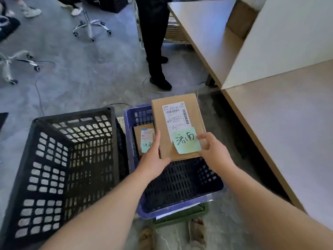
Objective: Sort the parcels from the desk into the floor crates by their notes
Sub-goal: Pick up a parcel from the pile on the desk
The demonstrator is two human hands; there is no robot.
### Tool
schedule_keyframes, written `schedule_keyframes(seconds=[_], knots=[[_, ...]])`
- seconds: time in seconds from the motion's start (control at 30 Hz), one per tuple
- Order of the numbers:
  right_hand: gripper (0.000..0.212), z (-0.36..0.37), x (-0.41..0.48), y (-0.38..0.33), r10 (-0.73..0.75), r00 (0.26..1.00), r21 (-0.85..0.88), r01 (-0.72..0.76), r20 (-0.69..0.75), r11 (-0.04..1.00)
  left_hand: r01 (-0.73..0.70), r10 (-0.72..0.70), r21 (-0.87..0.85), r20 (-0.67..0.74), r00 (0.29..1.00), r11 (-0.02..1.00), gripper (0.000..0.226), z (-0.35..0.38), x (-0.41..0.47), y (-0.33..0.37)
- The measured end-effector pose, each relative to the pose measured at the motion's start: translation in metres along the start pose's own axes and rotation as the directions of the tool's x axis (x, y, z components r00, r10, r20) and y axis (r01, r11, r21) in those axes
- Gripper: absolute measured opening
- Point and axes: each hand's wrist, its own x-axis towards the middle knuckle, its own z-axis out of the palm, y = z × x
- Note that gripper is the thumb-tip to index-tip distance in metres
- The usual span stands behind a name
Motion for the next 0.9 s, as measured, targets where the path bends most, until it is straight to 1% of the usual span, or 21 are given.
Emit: schedule_keyframes(seconds=[0.13,0.33,0.47,0.6,0.8,0.9], knots=[[0.040,0.024,0.042,0.023,-0.018,0.999,0.030,0.017,0.042,0.999,0.063,-0.063,-0.027,-0.027,0.998,0.998,0.097,0.017,0.035,-0.025],[0.046,0.063,0.092,0.046,-0.044,0.996,-0.020,0.046,0.074,0.999,0.144,-0.147,-0.061,-0.050,0.988,0.988,0.089,0.039,0.087,-0.060],[0.052,0.083,0.124,0.060,-0.058,0.994,-0.091,0.067,0.096,0.994,0.152,-0.156,-0.061,-0.074,0.985,0.986,0.079,0.051,0.124,-0.076],[0.054,0.101,0.159,0.077,-0.031,0.993,-0.069,0.039,0.118,0.997,0.166,-0.169,-0.037,-0.102,0.980,0.985,0.075,0.063,0.153,-0.093],[0.052,0.132,0.207,0.093,-0.021,0.994,-0.019,0.023,0.108,1.000,0.179,-0.164,0.070,-0.178,0.970,0.981,0.073,0.074,0.194,-0.114],[0.051,0.143,0.221,0.103,-0.024,0.996,-0.024,0.026,0.085,0.999,0.201,-0.164,0.181,-0.197,0.967,0.963,0.073,0.081,0.207,-0.120]])
